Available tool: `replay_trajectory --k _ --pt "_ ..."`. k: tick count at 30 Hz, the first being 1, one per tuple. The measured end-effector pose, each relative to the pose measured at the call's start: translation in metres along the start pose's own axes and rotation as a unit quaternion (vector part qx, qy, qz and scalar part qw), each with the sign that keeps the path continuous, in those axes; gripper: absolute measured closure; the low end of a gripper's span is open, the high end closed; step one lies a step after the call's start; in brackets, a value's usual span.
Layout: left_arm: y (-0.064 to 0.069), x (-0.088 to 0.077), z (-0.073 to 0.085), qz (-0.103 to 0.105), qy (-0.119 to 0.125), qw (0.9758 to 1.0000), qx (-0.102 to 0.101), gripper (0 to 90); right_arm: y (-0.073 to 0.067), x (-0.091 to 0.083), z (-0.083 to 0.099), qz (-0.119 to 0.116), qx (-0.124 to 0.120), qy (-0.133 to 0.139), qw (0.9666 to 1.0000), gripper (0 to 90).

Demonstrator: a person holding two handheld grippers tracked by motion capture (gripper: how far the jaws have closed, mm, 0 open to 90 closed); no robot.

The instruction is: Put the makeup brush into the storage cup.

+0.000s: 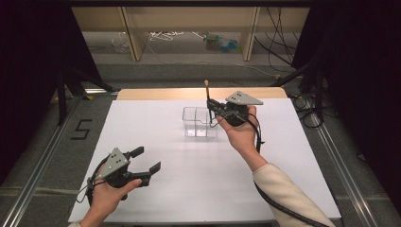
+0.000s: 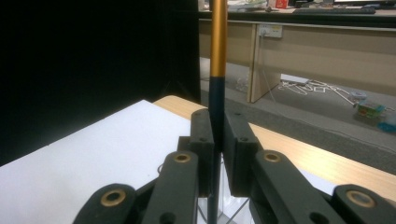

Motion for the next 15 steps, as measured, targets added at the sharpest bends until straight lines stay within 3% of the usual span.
replay_trajectory --k 15 --pt "-0.0001 -0.0002 0.0000 0.000 0.000 1.0000 0.000 15.7 0.0015 0.0024 -0.0016 0.004 -0.006 0.005 1.0000 83.7"
Point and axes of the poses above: each handheld gripper's, and its own axes: x roughly forward along the jaws, z roughly out of its underside, y roughly to its right, the point moved 6 cm from there along x, roughly forward along the jaws, and after that the axes turned 5 degrees about -y, right-handed, at the moved point
